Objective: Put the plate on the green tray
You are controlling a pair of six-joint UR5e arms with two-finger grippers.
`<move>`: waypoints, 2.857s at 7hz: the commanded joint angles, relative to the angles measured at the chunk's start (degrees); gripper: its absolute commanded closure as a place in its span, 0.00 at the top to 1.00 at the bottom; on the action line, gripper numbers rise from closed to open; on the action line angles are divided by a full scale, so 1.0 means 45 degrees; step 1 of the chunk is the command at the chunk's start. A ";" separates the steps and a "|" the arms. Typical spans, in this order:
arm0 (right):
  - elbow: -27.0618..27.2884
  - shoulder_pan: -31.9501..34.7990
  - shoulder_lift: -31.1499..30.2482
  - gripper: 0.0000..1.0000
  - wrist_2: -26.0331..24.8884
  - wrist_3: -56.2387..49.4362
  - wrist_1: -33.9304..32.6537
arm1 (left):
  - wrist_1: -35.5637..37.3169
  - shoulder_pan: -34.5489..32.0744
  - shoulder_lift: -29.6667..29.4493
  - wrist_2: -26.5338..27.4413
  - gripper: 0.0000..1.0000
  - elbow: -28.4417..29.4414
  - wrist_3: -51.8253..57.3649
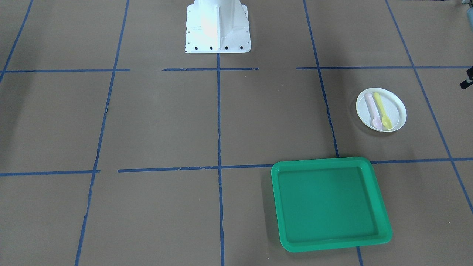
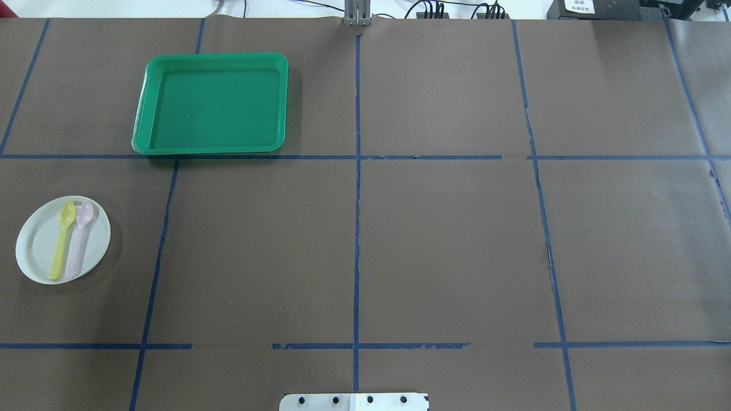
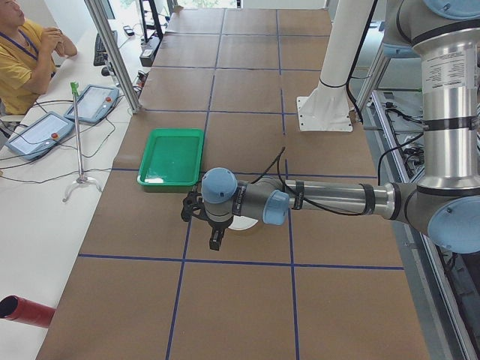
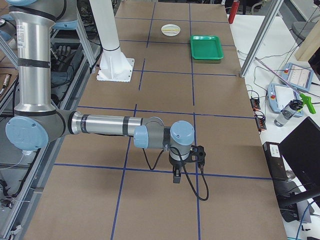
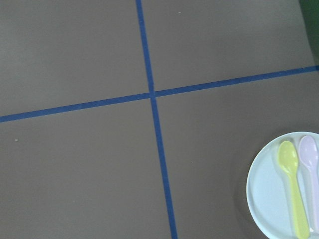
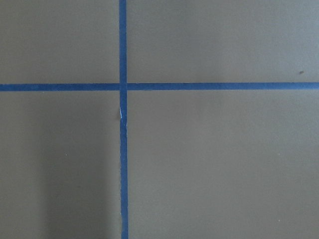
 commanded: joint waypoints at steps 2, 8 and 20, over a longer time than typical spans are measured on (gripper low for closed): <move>0.0000 0.0000 0.0000 1.00 0.0013 0.0000 0.0000 | -0.7816 0.3152 -0.0013 0.1457 1.00 0.3022 -0.6723; 0.0000 0.0000 0.0000 1.00 -0.0007 0.0000 0.0000 | -0.8347 0.5015 -0.0072 0.2935 0.42 0.3187 -0.8344; 0.0000 0.0000 0.0000 1.00 0.0013 0.0000 0.0000 | -0.6708 0.2495 -0.6735 -0.1734 0.00 0.5320 -0.7898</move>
